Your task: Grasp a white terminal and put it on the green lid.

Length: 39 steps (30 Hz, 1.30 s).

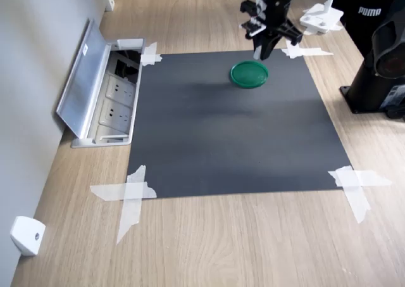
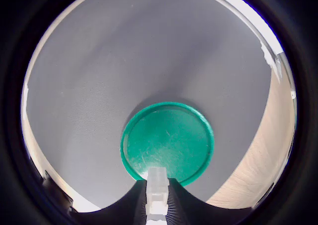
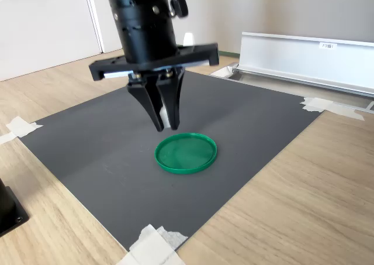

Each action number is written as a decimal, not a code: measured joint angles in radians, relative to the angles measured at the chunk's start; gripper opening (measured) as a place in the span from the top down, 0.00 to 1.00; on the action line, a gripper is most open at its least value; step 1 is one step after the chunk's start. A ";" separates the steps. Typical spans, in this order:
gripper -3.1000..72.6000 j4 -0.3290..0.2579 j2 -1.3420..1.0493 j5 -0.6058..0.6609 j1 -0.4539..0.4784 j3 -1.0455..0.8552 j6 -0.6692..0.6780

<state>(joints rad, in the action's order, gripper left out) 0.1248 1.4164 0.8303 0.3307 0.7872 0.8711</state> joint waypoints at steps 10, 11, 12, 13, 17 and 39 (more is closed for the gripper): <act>0.81 0.036 0.089 -0.050 0.000 0.000 -0.009; 0.79 0.043 0.090 -0.060 0.000 0.000 -0.009; 0.77 0.049 0.091 -0.072 0.000 0.000 -0.008; 0.75 0.053 0.092 -0.082 0.000 0.000 -0.007; 0.58 0.055 0.097 -0.096 0.000 0.000 -0.004; 0.44 -0.215 -0.309 -0.007 0.000 0.176 -0.109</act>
<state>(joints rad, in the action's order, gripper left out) -0.0898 1.1070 0.8231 0.3307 0.9635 0.7624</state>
